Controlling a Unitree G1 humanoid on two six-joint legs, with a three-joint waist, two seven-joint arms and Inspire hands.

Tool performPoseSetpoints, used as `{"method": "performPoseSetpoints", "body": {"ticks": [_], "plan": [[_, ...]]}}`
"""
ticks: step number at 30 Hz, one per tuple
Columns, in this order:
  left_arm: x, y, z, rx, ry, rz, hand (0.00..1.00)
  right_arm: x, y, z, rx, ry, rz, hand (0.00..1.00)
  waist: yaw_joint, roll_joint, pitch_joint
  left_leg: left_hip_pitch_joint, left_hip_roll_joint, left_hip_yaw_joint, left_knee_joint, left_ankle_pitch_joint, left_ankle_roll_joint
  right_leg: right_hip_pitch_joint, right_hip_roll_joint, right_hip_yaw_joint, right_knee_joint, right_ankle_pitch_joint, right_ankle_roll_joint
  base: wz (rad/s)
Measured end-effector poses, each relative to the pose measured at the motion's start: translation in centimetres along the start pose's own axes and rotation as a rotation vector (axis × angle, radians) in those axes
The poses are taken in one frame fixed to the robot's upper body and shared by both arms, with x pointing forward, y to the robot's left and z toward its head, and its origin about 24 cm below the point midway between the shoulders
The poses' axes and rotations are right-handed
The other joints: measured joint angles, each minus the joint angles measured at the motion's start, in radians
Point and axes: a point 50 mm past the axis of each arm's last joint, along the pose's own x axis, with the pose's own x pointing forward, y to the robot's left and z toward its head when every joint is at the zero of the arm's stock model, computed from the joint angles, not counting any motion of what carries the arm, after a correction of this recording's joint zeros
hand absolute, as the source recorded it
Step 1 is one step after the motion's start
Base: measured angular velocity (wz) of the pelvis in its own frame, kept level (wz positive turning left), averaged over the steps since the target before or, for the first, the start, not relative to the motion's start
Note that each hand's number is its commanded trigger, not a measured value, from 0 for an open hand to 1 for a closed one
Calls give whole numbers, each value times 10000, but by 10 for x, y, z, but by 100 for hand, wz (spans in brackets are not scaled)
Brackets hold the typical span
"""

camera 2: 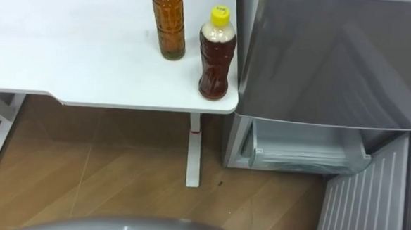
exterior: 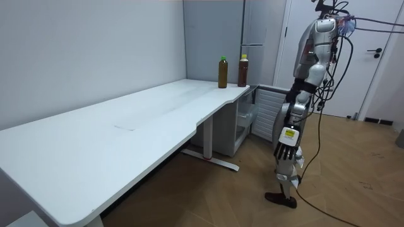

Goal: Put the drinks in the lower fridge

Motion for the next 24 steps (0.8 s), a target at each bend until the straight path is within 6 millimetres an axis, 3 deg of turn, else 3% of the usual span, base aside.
{"method": "performPoseSetpoints", "body": {"ticks": [6,9,12,17,22,24], "plan": [[-1,5,-1,-1758,-87,967,0,0,0,-2,279,26,-31,0,72,0,8,-60,-67,-164,-6,-7,16,-3,-63,-191,-11,-35,42,9],[-1,8,3,-3533,-350,1499,0,0,0,-2,285,0,-35,0,104,-17,8,-142,-95,-206,-15,-18,34,-19,-83,-260,-17,-48,64,6],[-5,16,20,-5083,-1283,2183,0,0,0,-1,309,-74,-45,0,211,-69,-5,-194,-122,-301,-16,-17,36,-2,-89,-363,-8,-45,70,9],[-20,47,56,-6856,-3294,4136,0,0,0,-1,102,-172,-129,0,632,-95,-56,-264,-169,-520,7,-13,37,20,-114,-612,-14,-44,67,14],[-53,79,90,-8195,-5876,6398,0,0,-4,-5,-106,-476,-267,0,1118,-158,-46,-267,-233,-590,10,-14,46,43,-173,-652,-10,-62,99,4],[-68,87,100,-8634,-6760,6915,0,0,-4,-5,-192,-556,-280,0,1116,-154,-42,-294,-251,-659,17,-14,48,60,-178,-684,-12,-64,101,9]]}}
